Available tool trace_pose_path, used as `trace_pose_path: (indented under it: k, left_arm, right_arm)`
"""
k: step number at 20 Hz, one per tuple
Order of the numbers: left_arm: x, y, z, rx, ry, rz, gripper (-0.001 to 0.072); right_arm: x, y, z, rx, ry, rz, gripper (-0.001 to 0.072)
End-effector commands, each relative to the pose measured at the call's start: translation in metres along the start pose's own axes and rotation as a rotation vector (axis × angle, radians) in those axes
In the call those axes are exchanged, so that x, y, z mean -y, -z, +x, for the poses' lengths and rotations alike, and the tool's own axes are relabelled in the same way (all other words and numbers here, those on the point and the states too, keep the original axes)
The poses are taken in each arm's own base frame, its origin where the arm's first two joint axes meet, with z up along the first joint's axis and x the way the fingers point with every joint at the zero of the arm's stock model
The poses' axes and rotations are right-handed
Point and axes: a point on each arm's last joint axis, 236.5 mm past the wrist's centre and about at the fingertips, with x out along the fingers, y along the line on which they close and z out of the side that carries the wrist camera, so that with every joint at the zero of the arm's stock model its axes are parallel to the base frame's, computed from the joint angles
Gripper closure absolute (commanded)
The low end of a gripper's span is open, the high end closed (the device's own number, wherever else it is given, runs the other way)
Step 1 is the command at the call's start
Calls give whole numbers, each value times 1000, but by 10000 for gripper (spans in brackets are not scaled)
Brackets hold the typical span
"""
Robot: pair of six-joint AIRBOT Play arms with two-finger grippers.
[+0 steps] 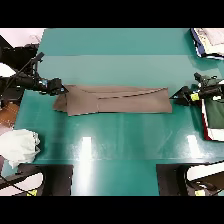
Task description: Fold the shirts.
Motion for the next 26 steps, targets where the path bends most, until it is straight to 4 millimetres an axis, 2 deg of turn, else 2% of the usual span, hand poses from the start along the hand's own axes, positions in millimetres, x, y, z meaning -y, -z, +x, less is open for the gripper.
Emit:
trace_pose_path:
  k: [1, 5, 6, 8, 9, 12, 15, 17, 19, 23, 26]
  left_arm:
    - [22, 5, 12, -13, 19, 58, 676]
    - [42, 8, 23, -14, 35, 103, 676]
    - [45, 10, 24, -21, 38, 111, 676]
    - [52, 15, 28, -35, 47, 122, 677]
    - [56, 17, 29, -44, 51, 122, 677]
    - [71, 19, 40, -41, 62, 85, 678]
    - [94, 29, 71, -84, 82, 132, 678]
    - [110, 32, 99, -136, 98, 167, 678]
    - [126, 29, 130, -178, 114, 202, 678]
    - [144, 21, 185, -224, 132, 220, 677]
    - [141, 18, 211, -246, 130, 195, 677]
  right_arm:
    - [-4, 1, 16, -31, -50, -10, 269]
    - [-11, 5, 38, -69, -41, -43, 274]
    - [-14, 5, 43, -69, -41, -65, 337]
    - [-21, 3, 49, -62, -44, -112, 570]
    - [-23, 4, 49, -65, -44, -133, 654]
    - [-36, 4, 39, -44, -41, -172, 691]
    - [-63, 8, 13, -5, -44, -238, 693]
    - [-85, 15, -8, 27, -44, -286, 693]
    - [-117, 25, -31, 59, -76, -328, 694]
    - [-200, 36, -72, 99, -145, -473, 694]
    - [-270, 50, -78, 113, -159, -624, 694]
